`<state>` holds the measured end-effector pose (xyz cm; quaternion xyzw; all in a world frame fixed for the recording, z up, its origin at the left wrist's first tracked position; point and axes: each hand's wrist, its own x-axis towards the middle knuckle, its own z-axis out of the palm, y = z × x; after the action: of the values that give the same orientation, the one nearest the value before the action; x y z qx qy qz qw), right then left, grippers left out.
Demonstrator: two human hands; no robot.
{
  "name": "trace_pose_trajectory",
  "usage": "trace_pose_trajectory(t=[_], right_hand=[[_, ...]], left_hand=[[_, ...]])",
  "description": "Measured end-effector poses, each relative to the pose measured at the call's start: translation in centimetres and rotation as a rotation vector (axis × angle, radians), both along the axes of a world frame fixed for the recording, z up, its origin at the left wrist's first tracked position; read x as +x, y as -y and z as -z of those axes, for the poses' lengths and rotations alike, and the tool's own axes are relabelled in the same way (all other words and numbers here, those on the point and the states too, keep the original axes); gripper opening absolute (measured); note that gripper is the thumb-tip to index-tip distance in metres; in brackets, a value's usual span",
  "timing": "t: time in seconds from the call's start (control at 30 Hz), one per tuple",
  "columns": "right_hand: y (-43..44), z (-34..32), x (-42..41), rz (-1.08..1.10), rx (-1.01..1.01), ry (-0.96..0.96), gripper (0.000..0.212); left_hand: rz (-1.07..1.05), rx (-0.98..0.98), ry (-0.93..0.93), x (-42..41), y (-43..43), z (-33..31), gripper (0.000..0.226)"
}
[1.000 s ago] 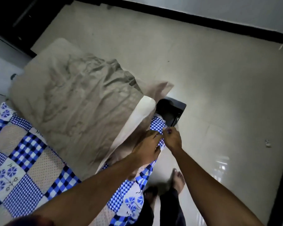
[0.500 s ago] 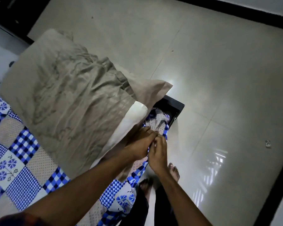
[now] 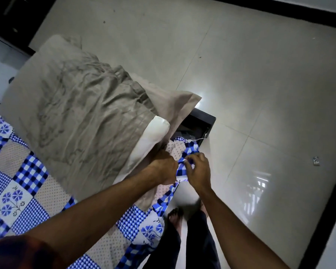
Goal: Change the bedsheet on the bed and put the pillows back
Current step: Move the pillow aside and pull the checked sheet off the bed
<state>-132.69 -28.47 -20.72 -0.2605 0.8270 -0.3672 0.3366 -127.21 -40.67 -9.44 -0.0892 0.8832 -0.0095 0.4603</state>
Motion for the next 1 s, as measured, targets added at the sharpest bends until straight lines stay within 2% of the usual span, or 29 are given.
trace_pose_trajectory(t=[0.07,0.13,0.23,0.3,0.37,0.43,0.57,0.67,0.73,0.83,0.93,1.0], right_hand=[[0.3,-1.2,0.9,-0.047,-0.059,-0.041,0.01],[-0.1,-2.9,3.0,-0.129,-0.068,0.073,0.01],[-1.1,-5.5,6.7,-0.16,0.077,0.53,0.015],[-1.7,-5.6,7.8,-0.028,0.064,0.759,0.019],[-1.8,-4.9,7.2,0.037,0.09,0.771,0.021],[-1.5,-4.5,6.2,0.058,0.142,0.793,0.022],[-2.3,-2.1,4.3,0.026,0.193,0.741,0.029],[-2.6,-1.5,1.8,0.098,0.189,0.589,0.018],[-1.4,-2.4,-0.4,0.191,0.083,0.555,0.011],[2.2,-6.7,-4.2,0.337,-0.1,0.46,0.016],[7.1,-11.7,-7.7,0.366,-0.275,0.434,0.029],[11.0,-14.5,-9.6,0.265,-0.353,0.343,0.04]], left_hand=[[-0.015,0.029,-0.047,0.0,0.0,-0.3,0.028],[-0.019,0.077,-0.15,0.2,0.0,-0.6,0.033],[0.021,0.177,-0.274,1.1,-0.2,0.0,0.053],[0.096,0.196,-0.187,1.5,-0.4,0.3,0.062],[0.114,0.187,-0.077,2.0,-0.9,0.4,0.05],[0.132,0.143,-0.042,2.4,-1.3,0.7,0.04],[0.215,0.0,0.029,3.3,-2.3,1.3,0.034],[0.169,-0.002,0.074,4.2,-2.7,1.1,0.033],[0.115,0.006,0.022,4.5,-2.8,0.7,0.035],[0.021,0.06,-0.255,4.8,-2.8,-1.1,0.034],[-0.222,0.173,-0.822,5.3,-2.1,-4.2,0.02],[-0.426,0.169,-1.211,5.7,-0.8,-7.0,0.017]])
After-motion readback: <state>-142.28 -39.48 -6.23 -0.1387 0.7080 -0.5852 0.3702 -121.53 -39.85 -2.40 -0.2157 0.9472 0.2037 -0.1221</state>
